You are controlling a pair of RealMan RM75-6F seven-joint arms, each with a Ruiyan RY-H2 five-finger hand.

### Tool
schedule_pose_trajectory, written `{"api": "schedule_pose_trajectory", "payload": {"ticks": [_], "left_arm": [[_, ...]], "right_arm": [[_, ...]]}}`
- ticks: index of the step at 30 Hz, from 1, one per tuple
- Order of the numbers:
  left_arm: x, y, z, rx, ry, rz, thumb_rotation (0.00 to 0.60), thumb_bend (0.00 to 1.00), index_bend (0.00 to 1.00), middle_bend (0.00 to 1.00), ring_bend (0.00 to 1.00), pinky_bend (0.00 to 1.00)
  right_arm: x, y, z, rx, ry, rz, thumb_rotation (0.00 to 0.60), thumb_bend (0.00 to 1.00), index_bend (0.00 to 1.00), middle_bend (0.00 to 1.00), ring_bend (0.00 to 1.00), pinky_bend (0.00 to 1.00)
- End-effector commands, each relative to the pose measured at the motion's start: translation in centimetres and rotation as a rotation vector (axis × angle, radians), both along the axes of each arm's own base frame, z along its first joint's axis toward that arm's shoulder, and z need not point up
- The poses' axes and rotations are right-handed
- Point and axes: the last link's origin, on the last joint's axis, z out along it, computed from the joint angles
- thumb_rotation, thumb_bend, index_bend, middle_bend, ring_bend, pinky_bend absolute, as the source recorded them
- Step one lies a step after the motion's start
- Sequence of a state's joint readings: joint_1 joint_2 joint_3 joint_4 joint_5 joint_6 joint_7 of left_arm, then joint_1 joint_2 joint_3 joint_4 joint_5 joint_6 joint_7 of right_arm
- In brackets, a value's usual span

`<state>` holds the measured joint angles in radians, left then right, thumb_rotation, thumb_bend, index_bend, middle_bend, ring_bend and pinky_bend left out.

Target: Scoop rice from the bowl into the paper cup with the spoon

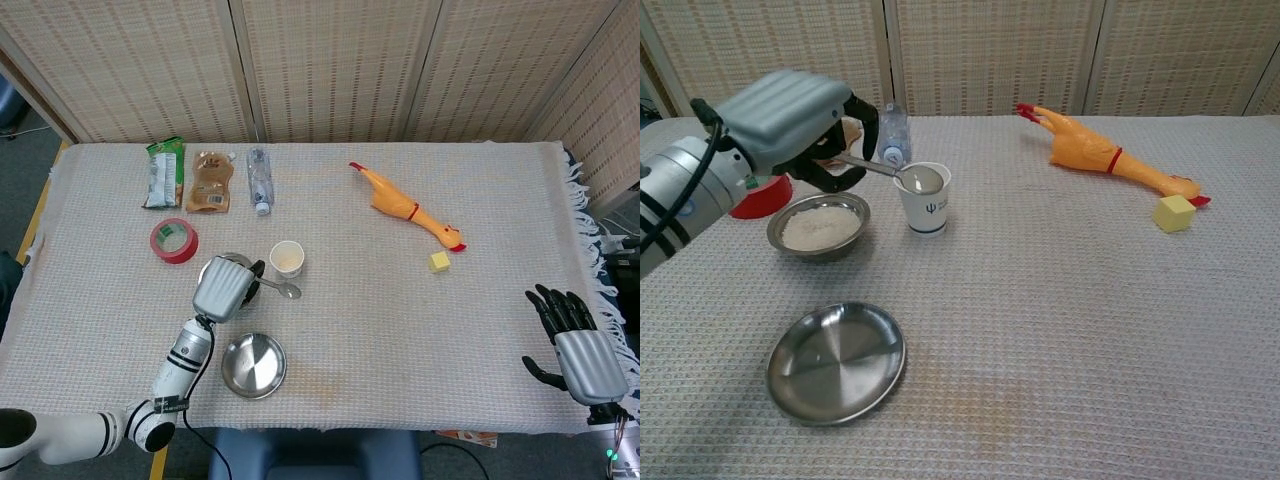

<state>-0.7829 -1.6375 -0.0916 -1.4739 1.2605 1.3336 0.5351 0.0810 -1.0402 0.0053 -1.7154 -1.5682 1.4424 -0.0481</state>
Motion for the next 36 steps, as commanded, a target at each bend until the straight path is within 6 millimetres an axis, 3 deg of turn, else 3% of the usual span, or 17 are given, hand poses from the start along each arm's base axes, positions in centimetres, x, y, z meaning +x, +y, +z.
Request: {"api": "schedule_pose_trajectory", "payload": {"ticks": [1, 6, 15, 21, 27, 29, 33, 34, 36], "left_arm": [[-3.6, -4.2, 1.2, -0.250, 0.047, 0.188, 0.600, 0.39, 0.58, 1.00, 1.00, 1.00], [-3.9, -6.0, -0.9, -0.346, 0.068, 0.218, 0.600, 0.39, 0.57, 1.00, 1.00, 1.00], [-5.4, -7.1, -3.3, -0.408, 0.108, 0.275, 0.600, 0.39, 0.55, 1.00, 1.00, 1.00], [-5.7, -7.2, -3.5, -0.403, 0.148, 0.283, 0.600, 0.39, 0.31, 1.00, 1.00, 1.00], [-5.8, -7.2, -3.3, -0.406, 0.147, 0.291, 0.600, 0.39, 0.21, 1.00, 1.00, 1.00], [-5.8, -7.0, -2.8, -0.383, 0.150, 0.284, 0.600, 0.39, 0.21, 1.00, 1.00, 1.00], [-6.0, -7.4, 1.3, -0.309, 0.058, 0.257, 0.600, 0.39, 0.17, 1.00, 1.00, 1.00], [-6.3, -7.7, 2.3, -0.315, 0.017, 0.262, 0.600, 0.39, 0.14, 0.99, 0.96, 0.99], [-8.0, -8.6, 4.8, -0.347, -0.090, 0.309, 0.600, 0.39, 0.07, 0.77, 0.70, 0.83]], "right_arm": [[0.1, 0.1, -0.1, 0.004, -0.001, 0.003, 0.600, 0.14, 0.00, 0.00, 0.00, 0.00], [0.2, 0.2, -0.1, 0.012, -0.006, 0.013, 0.600, 0.14, 0.00, 0.00, 0.00, 0.00], [0.4, 0.7, 0.4, 0.006, -0.021, 0.030, 0.600, 0.14, 0.00, 0.00, 0.00, 0.00], [0.4, 0.8, 0.4, 0.009, -0.018, 0.033, 0.600, 0.14, 0.00, 0.00, 0.00, 0.00], [0.5, 0.8, 0.3, 0.007, -0.018, 0.034, 0.600, 0.14, 0.00, 0.00, 0.00, 0.00], [0.5, 0.9, 0.3, 0.007, -0.016, 0.036, 0.600, 0.14, 0.00, 0.00, 0.00, 0.00], [0.5, 1.0, 0.4, -0.001, -0.012, 0.040, 0.600, 0.14, 0.00, 0.00, 0.00, 0.00], [0.5, 1.0, 0.5, -0.005, -0.012, 0.040, 0.600, 0.14, 0.00, 0.00, 0.00, 0.00], [0.4, 1.0, 0.6, -0.012, -0.009, 0.037, 0.600, 0.14, 0.00, 0.00, 0.00, 0.00]]}}
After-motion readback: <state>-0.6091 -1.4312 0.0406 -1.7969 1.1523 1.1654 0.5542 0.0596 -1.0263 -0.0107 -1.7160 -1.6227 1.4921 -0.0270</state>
